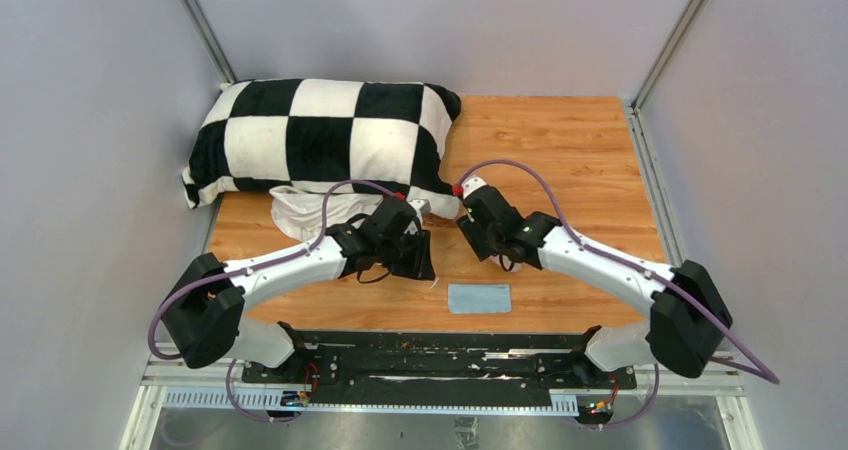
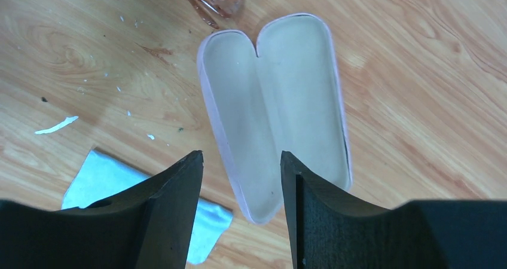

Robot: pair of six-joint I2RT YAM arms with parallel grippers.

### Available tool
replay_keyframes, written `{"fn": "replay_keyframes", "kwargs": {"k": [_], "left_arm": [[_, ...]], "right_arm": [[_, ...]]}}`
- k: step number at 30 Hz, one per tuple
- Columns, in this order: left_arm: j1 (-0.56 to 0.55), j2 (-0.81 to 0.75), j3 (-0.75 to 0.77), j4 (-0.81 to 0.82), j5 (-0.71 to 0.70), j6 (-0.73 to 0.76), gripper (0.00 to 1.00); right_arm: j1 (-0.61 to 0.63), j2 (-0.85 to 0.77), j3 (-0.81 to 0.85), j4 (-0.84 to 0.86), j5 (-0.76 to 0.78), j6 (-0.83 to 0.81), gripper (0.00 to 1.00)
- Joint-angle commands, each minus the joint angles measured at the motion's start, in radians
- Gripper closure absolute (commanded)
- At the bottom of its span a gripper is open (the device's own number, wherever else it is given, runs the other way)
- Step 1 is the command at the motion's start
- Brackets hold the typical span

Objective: Organize the sunglasses
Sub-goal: Adjust the sunglasses case at the center of the board, then pick up the glasses cleaning cloth from the center of the board.

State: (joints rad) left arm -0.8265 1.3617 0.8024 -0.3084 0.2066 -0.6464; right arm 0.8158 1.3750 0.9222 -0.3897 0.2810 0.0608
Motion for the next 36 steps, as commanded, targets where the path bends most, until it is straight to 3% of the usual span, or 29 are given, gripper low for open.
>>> {"fn": "replay_keyframes", "kwargs": {"k": [1,5,9,15,18,20,23,28,36], "left_arm": [[0.007,0.02,0.013,0.037,0.012,-0.017,0.64],[-0.015,-0.003,-0.036,0.084,-0.052,-0.081,0.63],[-0.1,-0.012,-0.077,0.129,-0.184,-0.166,0.61],[-0.161,0.055,-0.099,0.204,-0.254,-0.276,0.58],[-0.161,0.059,-0.111,0.209,-0.271,-0.293,0.56],[-0.161,0.054,-0.122,0.23,-0.27,-0.306,0.54],[-0.161,0.078,-0.119,0.239,-0.249,-0.312,0.53],[-0.188,0.132,-0.119,0.292,-0.213,-0.34,0.49],[-0.213,0.221,-0.074,0.295,-0.165,-0.337,0.47]], "right_arm": [[0.011,-0.125,0.027,-0.123,0.087,0.122,0.44],[0.011,-0.267,-0.024,-0.237,0.07,0.303,0.45],[0.009,-0.436,-0.185,-0.251,-0.013,0.511,0.42],[-0.026,-0.5,-0.331,-0.239,-0.112,0.666,0.4],[-0.083,-0.495,-0.385,-0.183,-0.21,0.685,0.1],[-0.122,-0.485,-0.418,-0.151,-0.252,0.693,0.07],[-0.167,-0.478,-0.44,-0.117,-0.301,0.672,0.16],[-0.219,-0.439,-0.46,-0.082,-0.357,0.635,0.41],[-0.239,-0.431,-0.478,-0.053,-0.381,0.642,0.47]]}}
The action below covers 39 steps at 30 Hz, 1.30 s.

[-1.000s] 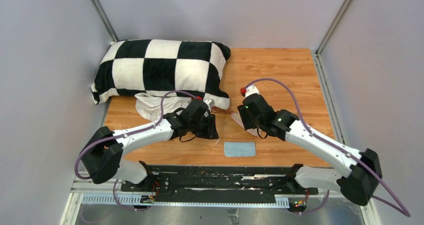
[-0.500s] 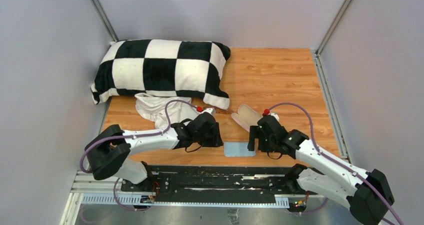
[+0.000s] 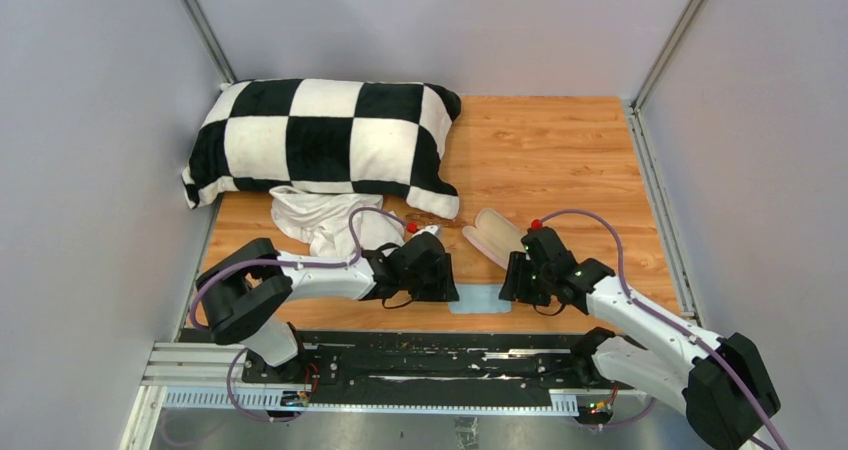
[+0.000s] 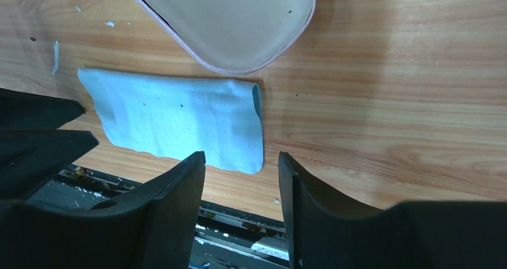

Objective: Organize the sunglasses
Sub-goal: Pick up the glasses cleaning cloth from the center of the board.

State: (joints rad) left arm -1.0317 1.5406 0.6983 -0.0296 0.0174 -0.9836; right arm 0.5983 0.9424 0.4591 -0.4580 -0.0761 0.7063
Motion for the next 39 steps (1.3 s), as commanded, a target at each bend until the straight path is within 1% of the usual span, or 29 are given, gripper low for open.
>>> {"fn": "replay_keyframes", "kwargs": {"k": [1,4,9,12,25,33,39], "left_arm": [[-0.01,0.045,0.031,0.017,0.024,-0.002,0.47],[-0.011,0.043,0.023,0.017,0.015,-0.006,0.48],[-0.012,0.03,-0.005,0.006,-0.015,-0.039,0.53],[-0.011,0.022,-0.015,-0.018,-0.057,-0.056,0.55],[-0.032,0.072,0.007,0.016,-0.04,-0.071,0.62],[-0.034,0.067,0.006,0.017,-0.057,-0.073,0.63],[-0.035,0.067,0.013,0.009,-0.068,-0.067,0.68]], "right_arm": [[-0.024,0.003,-0.017,0.021,-0.024,-0.003,0.47],[-0.03,0.016,-0.023,0.035,-0.031,-0.002,0.48],[-0.035,0.021,-0.043,0.057,-0.05,0.004,0.48],[-0.04,0.02,-0.05,0.058,-0.054,0.007,0.48],[-0.075,0.012,-0.075,0.062,-0.082,-0.004,0.48],[-0.093,0.011,-0.079,0.073,-0.099,-0.008,0.48],[-0.094,0.049,-0.066,0.082,-0.127,-0.033,0.48]]}}
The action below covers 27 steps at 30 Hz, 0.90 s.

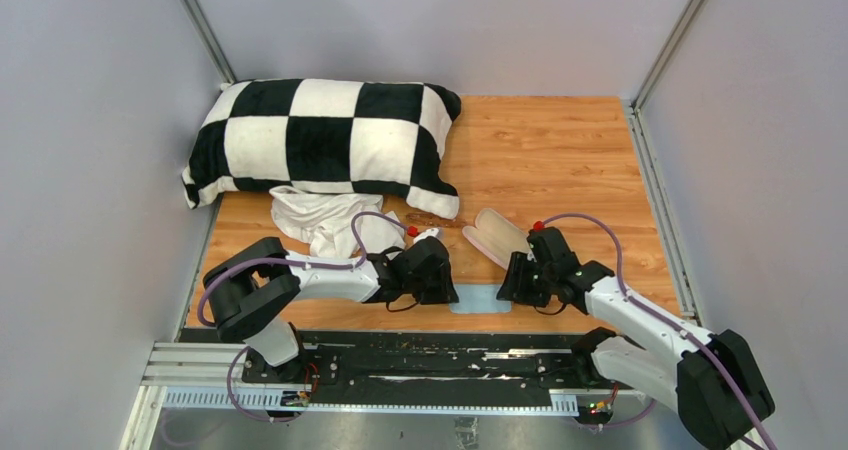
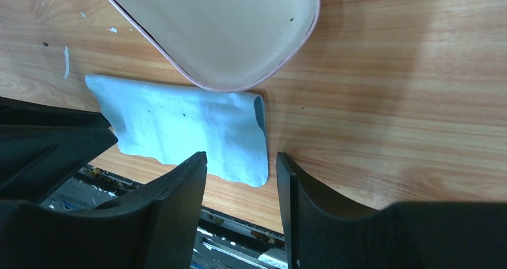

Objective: Organize the sunglasses
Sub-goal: Pick up the glasses cleaning cloth from the center of the board.

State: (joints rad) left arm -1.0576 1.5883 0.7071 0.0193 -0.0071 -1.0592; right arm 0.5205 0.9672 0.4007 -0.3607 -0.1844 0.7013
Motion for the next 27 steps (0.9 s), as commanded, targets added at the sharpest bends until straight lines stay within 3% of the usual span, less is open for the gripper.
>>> {"fn": "replay_keyframes", "kwargs": {"k": [1,9,18,27], "left_arm": [[-0.009,0.019,0.005,-0.041,-0.043,0.01,0.68],[-0.009,-0.006,0.008,-0.073,-0.066,0.018,0.71],[-0.011,-0.138,0.007,-0.146,-0.155,0.064,0.58],[-0.03,-0.022,0.024,-0.09,-0.081,0.056,0.55]], "right_arm": [[-0.017,0.026,-0.01,-0.015,-0.018,-0.026,0.48],[-0.017,0.041,0.016,-0.057,-0.001,-0.074,0.49],[-0.017,0.095,0.036,-0.085,0.004,-0.098,0.55],[-0.018,0.111,0.03,-0.052,-0.01,-0.084,0.58]]}}
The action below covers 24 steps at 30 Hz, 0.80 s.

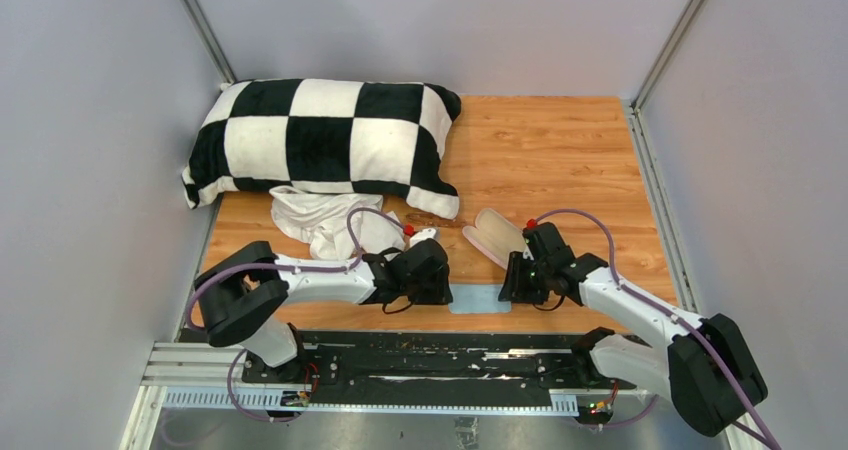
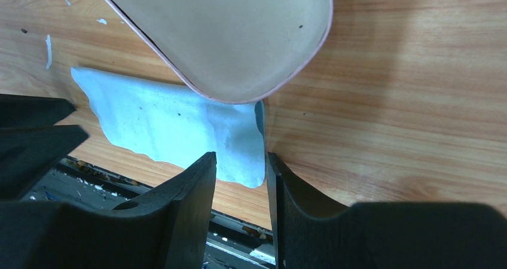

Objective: Organize the sunglasses
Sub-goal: Pick up the glasses cleaning cloth from the center of the board.

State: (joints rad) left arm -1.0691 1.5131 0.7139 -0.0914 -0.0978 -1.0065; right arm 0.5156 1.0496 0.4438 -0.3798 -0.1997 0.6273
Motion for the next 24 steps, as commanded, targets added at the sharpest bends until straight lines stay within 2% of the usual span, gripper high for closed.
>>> {"fn": "replay_keyframes", "kwargs": {"k": [1,13,24], "left_arm": [[-0.018,0.065,0.018,0.025,0.014,0.002,0.54],[-0.02,0.137,0.039,0.045,0.02,-0.007,0.6],[-0.019,0.142,0.065,0.019,0.005,0.004,0.79]], "right_arm": [[-0.012,0.036,-0.012,-0.03,0.003,-0.01,0.58],[-0.012,0.023,-0.024,-0.03,-0.001,-0.005,0.58],[-0.013,0.052,-0.034,-0.009,0.004,-0.009,0.67]]}}
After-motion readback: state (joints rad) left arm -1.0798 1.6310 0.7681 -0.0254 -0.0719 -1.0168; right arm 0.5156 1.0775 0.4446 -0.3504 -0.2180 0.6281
